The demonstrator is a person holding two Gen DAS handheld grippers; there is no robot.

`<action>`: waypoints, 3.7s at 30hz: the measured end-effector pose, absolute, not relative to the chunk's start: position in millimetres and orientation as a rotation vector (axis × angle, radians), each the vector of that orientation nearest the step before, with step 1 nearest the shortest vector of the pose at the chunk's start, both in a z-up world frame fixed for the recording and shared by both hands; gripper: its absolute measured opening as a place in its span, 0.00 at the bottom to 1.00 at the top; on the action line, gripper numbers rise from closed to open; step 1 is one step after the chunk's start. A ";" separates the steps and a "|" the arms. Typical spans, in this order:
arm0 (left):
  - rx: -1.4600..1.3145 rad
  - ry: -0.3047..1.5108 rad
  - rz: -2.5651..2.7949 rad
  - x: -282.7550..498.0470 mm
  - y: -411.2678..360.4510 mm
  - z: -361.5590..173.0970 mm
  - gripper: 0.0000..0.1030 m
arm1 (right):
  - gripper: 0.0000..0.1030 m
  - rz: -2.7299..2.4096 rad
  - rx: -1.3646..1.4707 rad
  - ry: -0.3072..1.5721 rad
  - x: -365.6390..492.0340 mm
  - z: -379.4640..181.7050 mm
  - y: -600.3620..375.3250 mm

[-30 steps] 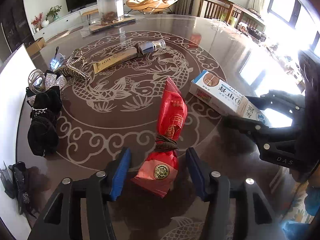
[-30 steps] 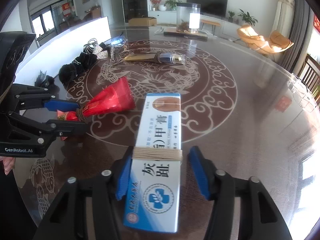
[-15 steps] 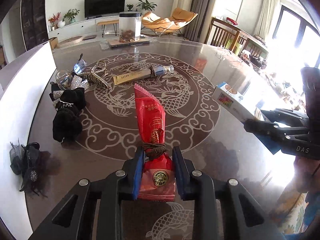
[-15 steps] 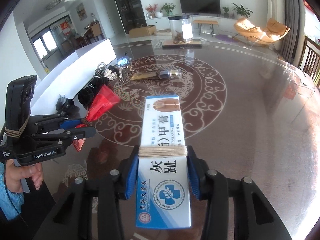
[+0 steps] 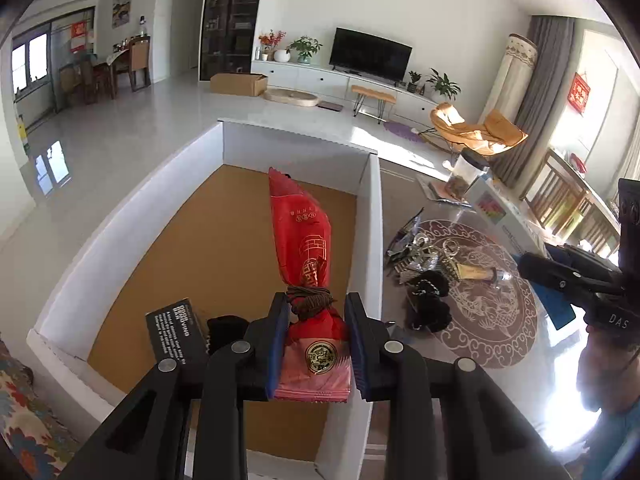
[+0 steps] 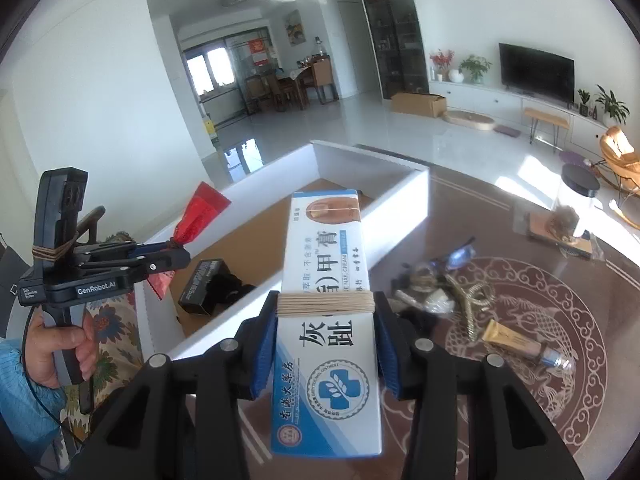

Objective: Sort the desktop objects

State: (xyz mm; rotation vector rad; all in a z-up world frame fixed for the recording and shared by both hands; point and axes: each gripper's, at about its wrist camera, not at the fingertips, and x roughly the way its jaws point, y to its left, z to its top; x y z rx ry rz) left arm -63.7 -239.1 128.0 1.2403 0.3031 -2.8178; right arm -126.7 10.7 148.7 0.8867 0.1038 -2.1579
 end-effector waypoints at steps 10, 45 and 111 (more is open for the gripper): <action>1.409 0.415 -2.529 -74.7 -324.4 53.5 0.31 | 0.44 -1.978 0.969 0.353 -151.5 87.4 -204.6; 1.202 -0.073 -2.863 -37.4 -96.7 99.0 0.78 | 1.00 -2.457 1.199 0.094 -80.8 -24.8 192.9; 1.484 -0.055 -2.861 -87.6 -54.3 -17.0 0.41 | 0.90 -2.169 1.224 -0.070 -194.2 0.7 65.0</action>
